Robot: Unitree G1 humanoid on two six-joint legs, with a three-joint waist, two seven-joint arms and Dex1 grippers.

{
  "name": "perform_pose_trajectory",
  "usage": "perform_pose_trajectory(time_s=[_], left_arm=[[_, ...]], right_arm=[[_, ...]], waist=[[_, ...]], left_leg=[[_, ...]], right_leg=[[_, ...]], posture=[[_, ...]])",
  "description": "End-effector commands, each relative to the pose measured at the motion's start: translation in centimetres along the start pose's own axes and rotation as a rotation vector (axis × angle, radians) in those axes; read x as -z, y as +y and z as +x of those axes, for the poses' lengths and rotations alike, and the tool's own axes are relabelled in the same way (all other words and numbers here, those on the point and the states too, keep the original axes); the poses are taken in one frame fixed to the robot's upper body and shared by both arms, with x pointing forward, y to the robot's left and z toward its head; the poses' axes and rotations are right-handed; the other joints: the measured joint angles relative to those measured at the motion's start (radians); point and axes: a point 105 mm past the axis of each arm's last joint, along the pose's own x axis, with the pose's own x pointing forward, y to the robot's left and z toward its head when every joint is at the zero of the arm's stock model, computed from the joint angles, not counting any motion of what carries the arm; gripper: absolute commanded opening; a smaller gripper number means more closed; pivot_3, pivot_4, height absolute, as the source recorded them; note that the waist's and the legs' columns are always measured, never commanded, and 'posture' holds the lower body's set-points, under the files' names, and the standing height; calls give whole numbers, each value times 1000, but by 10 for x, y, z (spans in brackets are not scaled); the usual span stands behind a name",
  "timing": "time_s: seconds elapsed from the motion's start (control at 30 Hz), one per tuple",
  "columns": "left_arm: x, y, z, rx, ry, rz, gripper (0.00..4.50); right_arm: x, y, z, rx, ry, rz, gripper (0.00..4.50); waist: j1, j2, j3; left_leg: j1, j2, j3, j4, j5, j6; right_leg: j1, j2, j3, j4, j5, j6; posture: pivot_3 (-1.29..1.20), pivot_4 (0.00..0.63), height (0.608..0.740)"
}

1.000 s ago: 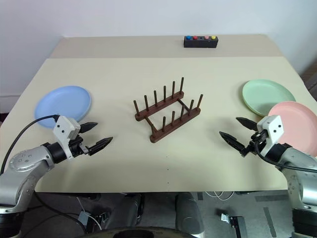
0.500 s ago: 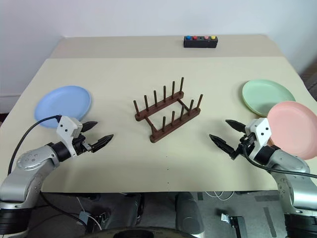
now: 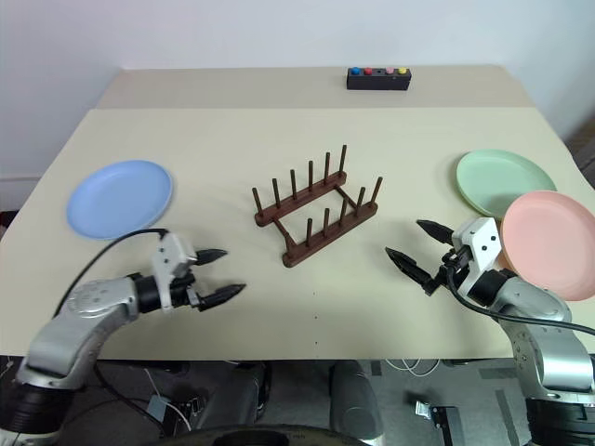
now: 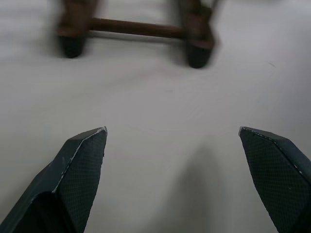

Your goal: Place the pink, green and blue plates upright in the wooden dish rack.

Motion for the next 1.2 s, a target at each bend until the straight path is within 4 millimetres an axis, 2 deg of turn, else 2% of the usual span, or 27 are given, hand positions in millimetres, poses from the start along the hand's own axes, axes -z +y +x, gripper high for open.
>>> perform_pose_trajectory(time_s=[0.03,0.17,0.37,0.47,0.67,0.97,1.2], left_arm=[[-9,0,20,16,-28,65,4500],[-14,-5,49,44,-46,91,4500],[-11,3,64,16,-52,79,4500],[-6,2,69,23,-48,73,3652],[-5,2,76,15,-61,71,748],[-13,-6,80,98,-81,111,683],[-25,-18,96,351,-53,259,683]], right_arm=[[-5,20,0,-96,19,-26,4449],[7,47,-4,-179,106,-47,4449],[5,62,-2,-166,88,-49,4449],[8,66,-2,-155,92,-44,4500],[9,69,-3,-143,92,-40,4500],[7,77,-1,-153,97,-43,4500],[6,76,-2,-156,118,-51,4500]], waist=[[-1,0,0],[-1,0,0],[-3,0,-1],[0,0,-1],[1,0,-1],[3,0,-1],[5,0,-1]], left_leg=[[0,0,0,0,0,0],[0,0,0,0,0,0],[0,0,0,0,0,0],[1,0,0,0,0,0],[1,0,0,0,0,0],[2,0,-1,1,0,0],[2,-1,-1,1,0,0]], right_leg=[[0,0,0,0,0,0],[0,0,0,0,1,3],[0,0,0,1,2,3],[1,0,0,0,2,3],[1,0,0,0,2,4],[3,0,0,0,1,3],[3,0,0,0,1,4]], posture=[[0,150,740],[0,150,740],[0,150,740],[0,150,740],[0,150,740],[0,150,740],[0,150,740]])
